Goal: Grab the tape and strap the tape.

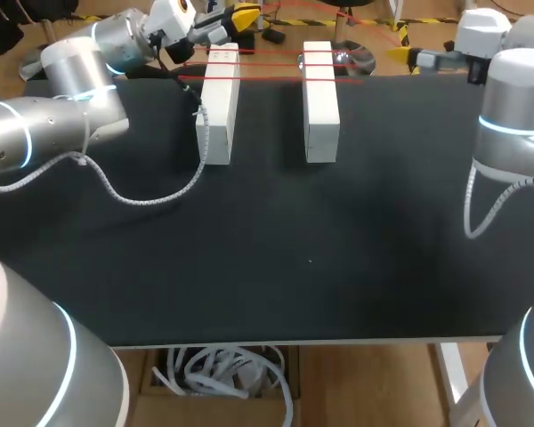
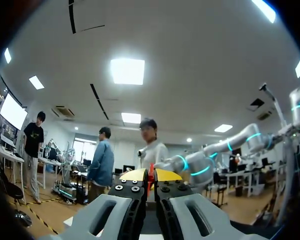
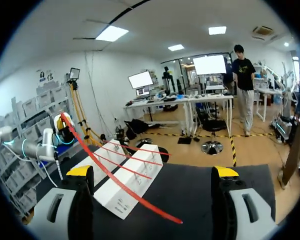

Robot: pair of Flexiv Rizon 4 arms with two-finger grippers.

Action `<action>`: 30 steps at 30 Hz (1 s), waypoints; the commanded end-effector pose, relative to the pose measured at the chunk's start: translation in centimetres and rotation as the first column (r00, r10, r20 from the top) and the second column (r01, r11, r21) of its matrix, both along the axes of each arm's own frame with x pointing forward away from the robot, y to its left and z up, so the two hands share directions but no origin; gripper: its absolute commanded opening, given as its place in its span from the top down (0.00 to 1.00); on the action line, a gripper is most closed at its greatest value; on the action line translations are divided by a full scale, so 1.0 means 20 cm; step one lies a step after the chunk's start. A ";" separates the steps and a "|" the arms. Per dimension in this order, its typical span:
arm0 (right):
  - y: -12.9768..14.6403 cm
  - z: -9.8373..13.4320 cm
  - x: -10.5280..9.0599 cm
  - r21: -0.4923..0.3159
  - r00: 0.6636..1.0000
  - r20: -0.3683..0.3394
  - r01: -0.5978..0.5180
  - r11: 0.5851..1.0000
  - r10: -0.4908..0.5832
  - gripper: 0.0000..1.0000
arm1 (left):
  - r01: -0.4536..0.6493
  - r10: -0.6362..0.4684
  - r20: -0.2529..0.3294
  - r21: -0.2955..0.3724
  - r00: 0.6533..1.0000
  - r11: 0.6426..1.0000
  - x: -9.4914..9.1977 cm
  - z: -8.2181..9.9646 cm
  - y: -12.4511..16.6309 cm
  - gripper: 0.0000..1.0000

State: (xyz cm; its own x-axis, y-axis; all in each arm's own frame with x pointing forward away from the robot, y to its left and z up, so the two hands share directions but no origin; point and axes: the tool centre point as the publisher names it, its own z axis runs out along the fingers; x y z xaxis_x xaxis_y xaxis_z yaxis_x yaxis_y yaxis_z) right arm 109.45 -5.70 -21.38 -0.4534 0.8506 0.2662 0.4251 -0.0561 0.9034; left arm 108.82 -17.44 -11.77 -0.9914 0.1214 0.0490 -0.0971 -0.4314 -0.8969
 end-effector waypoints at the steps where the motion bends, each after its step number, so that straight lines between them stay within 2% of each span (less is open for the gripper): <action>1: 0.01 0.06 -0.12 0.164 0.945 -0.274 0.228 0.960 -0.178 0.00 | 0.005 -0.005 0.001 -0.002 1.000 1.000 0.01 -0.01 0.00 1.00; 5: 0.01 0.06 -0.19 0.250 0.919 -0.345 0.287 0.925 -0.191 0.00 | 0.005 -0.005 0.001 -0.002 1.000 1.000 0.01 -0.01 0.00 1.00; 6: 0.01 0.05 -0.20 0.294 0.908 -0.372 0.312 0.903 -0.193 0.00 | 0.005 -0.005 0.001 -0.002 1.000 1.000 0.01 -0.01 0.00 1.00; 10: 0.02 0.05 -0.23 0.374 0.893 -0.413 0.345 0.861 -0.178 0.00 | 0.005 -0.005 0.001 -0.002 1.000 1.000 0.01 -0.01 0.00 1.00; 12: 0.04 0.05 -0.26 0.338 0.906 -0.391 0.306 0.890 -0.162 0.00 | 0.005 -0.005 0.001 -0.002 1.000 1.000 0.01 -0.01 0.00 1.00; 13: 0.05 0.05 -0.27 0.304 0.923 -0.360 0.254 0.918 -0.136 0.00 | 0.005 -0.005 0.001 -0.002 1.000 1.000 0.01 -0.01 0.00 1.00; 14: 0.06 0.06 -0.27 0.245 0.953 -0.279 0.187 0.951 -0.116 0.00 | 0.005 -0.005 0.001 -0.002 1.000 1.000 0.01 -0.01 0.00 1.00; 30: 0.06 0.06 -0.27 0.245 0.953 -0.279 0.187 0.951 -0.116 0.00 | 0.005 -0.005 0.001 -0.002 1.000 1.000 0.01 -0.01 0.00 1.00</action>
